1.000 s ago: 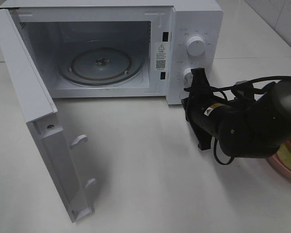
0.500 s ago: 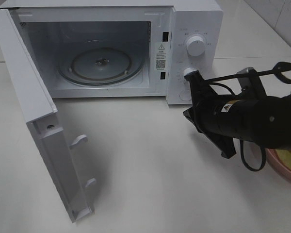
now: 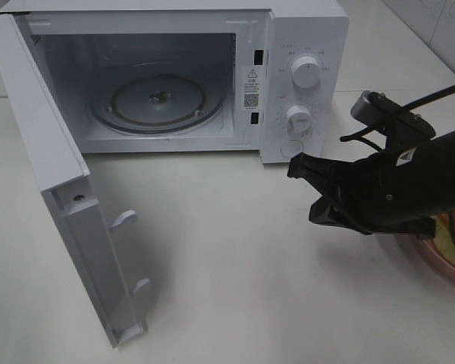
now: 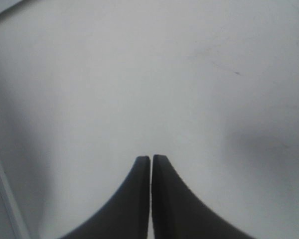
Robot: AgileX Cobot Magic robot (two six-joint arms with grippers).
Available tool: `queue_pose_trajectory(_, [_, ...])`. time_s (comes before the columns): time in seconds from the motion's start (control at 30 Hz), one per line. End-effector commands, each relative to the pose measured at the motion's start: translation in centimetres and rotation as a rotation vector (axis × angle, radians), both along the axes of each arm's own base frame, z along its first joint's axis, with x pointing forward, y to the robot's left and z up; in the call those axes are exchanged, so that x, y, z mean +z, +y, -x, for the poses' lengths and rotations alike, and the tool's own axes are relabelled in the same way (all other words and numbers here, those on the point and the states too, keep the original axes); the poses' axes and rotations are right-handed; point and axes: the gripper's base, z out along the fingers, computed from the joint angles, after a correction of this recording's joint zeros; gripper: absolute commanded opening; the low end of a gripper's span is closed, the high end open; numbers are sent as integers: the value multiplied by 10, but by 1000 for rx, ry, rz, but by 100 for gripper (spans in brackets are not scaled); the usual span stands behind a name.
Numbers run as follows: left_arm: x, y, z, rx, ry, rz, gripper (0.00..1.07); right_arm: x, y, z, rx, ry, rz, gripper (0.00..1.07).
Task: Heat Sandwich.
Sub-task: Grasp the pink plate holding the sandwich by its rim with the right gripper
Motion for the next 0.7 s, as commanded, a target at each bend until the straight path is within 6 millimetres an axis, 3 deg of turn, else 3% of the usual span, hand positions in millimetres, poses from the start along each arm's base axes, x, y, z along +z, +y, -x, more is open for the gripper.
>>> queue_pose_trajectory(0.03, [0,0,2,4,-28,6,98,6,-7,9,190,-6,110,6])
queue_pose_trajectory(0.33, [0,0,2,4,-28,6,98,15,-23,30,472,32,348,9])
queue_pose_trajectory(0.5, [0,0,2,4,-28,6,98,19,-30,38,512,83,394,11])
queue_pose_trajectory(0.7, [0,0,2,4,-28,5,98,28,-41,34,488,149,417,18])
